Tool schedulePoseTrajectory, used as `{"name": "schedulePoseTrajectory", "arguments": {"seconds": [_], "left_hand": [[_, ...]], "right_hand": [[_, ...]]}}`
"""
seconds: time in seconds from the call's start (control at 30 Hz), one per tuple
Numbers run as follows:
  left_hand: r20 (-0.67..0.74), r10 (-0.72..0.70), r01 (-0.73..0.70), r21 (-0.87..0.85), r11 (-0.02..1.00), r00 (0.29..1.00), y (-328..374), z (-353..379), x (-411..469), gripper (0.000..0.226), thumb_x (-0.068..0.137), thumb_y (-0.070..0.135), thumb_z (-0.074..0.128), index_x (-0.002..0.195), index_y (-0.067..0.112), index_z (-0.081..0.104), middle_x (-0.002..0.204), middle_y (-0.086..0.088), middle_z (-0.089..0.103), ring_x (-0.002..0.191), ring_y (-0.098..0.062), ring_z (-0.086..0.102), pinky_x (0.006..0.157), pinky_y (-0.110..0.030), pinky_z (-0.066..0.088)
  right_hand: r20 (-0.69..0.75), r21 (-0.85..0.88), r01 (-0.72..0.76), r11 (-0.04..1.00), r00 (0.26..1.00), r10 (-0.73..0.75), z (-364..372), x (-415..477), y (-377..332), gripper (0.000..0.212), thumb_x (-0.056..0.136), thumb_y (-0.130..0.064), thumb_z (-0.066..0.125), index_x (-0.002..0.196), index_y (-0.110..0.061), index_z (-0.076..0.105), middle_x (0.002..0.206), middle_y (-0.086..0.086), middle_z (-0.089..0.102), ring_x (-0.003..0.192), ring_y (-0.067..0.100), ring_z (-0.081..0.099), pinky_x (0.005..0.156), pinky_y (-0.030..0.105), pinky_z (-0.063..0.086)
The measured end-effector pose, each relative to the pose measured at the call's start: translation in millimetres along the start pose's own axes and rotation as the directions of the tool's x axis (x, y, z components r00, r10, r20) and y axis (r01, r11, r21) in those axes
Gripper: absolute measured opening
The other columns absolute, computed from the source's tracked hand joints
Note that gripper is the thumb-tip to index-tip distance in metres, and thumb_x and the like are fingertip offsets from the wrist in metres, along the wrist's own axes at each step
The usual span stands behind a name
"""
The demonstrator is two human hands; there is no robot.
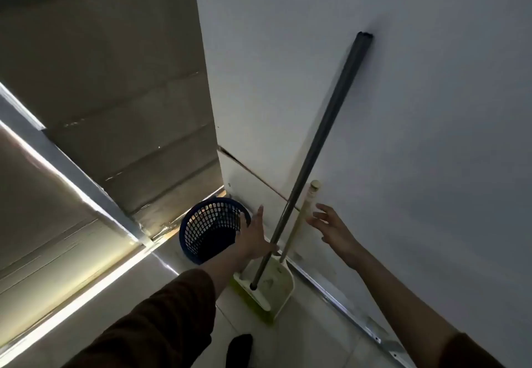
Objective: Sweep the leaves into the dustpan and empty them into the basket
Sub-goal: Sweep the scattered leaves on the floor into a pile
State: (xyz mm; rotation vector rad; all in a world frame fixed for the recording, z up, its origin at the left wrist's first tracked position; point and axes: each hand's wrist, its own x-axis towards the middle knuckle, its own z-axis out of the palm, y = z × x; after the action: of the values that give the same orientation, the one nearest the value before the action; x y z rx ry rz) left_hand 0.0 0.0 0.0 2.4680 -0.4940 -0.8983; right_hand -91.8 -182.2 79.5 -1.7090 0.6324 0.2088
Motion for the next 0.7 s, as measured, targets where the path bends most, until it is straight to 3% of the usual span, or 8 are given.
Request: {"name": "schedulePoseTrajectory", "arguments": {"seconds": [0.1,0.23,0.3,0.4,0.47,0.57,0.7], "left_hand": [[0.101,-0.05,0.066,-0.165,0.984,0.994,-6,7,27,0.117,0.077,0.041,0.074,0.148,0.024,-0.018,0.159,-0.012,-0.01,0.143,-0.036,-0.022,0.116,-0.051,0.007],[0.187,-0.064,0.11,-0.247,0.963,0.98,-9,19,59,0.114,0.073,0.039,0.078,0.151,0.022,-0.002,0.157,-0.019,0.009,0.145,-0.034,0.008,0.115,-0.043,0.022],[0.199,-0.049,0.104,-0.276,0.956,0.979,-11,22,75,0.11,0.071,0.038,0.08,0.151,0.019,0.006,0.154,-0.014,0.024,0.141,-0.031,0.025,0.112,-0.039,0.031],[0.233,-0.01,0.097,-0.368,0.925,0.972,-9,26,91,0.093,0.071,0.034,0.08,0.146,0.017,0.028,0.145,-0.005,0.041,0.127,-0.021,0.044,0.1,-0.029,0.04],[0.263,0.024,0.084,-0.391,0.916,0.965,-6,28,101,0.075,0.072,0.034,0.08,0.135,0.015,0.045,0.135,-0.005,0.051,0.115,-0.019,0.052,0.098,-0.03,0.044],[0.348,0.071,0.093,-0.433,0.897,0.935,1,31,109,0.059,0.074,0.029,0.08,0.125,0.012,0.057,0.127,-0.005,0.06,0.114,-0.022,0.058,0.103,-0.037,0.045],[0.357,0.052,0.141,-0.492,0.859,0.933,3,38,112,0.034,0.075,0.024,0.078,0.105,0.01,0.069,0.111,-0.005,0.069,0.105,-0.02,0.062,0.101,-0.034,0.046]], "right_hand": [[0.011,0.073,-0.057,0.996,0.998,0.057,11,27,-1,0.044,0.091,-0.032,0.064,0.131,-0.025,0.045,0.136,0.004,0.053,0.13,0.023,0.048,0.096,0.033,0.036],[0.06,0.1,-0.104,0.989,0.993,0.099,23,51,1,0.068,0.089,-0.031,0.068,0.148,-0.021,0.036,0.147,-0.002,0.043,0.135,0.02,0.044,0.101,0.031,0.034],[0.072,0.118,-0.077,0.99,0.995,0.069,25,64,2,0.053,0.088,-0.027,0.069,0.137,-0.026,0.048,0.139,-0.009,0.051,0.131,0.017,0.048,0.099,0.029,0.037],[0.052,0.16,-0.027,0.987,0.998,0.019,28,73,-7,0.022,0.089,-0.022,0.067,0.106,-0.035,0.06,0.108,-0.019,0.064,0.111,0.006,0.056,0.091,0.026,0.041],[0.022,0.228,-0.003,0.974,1.0,-0.003,29,79,-11,0.031,0.09,-0.022,0.065,0.116,-0.037,0.059,0.107,-0.021,0.064,0.107,0.002,0.057,0.091,0.024,0.042],[0.013,0.289,0.034,0.957,0.999,-0.04,32,85,-18,0.042,0.092,-0.022,0.063,0.132,-0.033,0.056,0.12,-0.011,0.068,0.114,0.002,0.06,0.107,0.033,0.041],[-0.022,0.29,0.086,0.953,0.996,-0.083,37,86,-32,0.026,0.091,-0.022,0.063,0.116,-0.029,0.068,0.112,-0.005,0.074,0.118,0.015,0.063,0.114,0.049,0.035]]}}
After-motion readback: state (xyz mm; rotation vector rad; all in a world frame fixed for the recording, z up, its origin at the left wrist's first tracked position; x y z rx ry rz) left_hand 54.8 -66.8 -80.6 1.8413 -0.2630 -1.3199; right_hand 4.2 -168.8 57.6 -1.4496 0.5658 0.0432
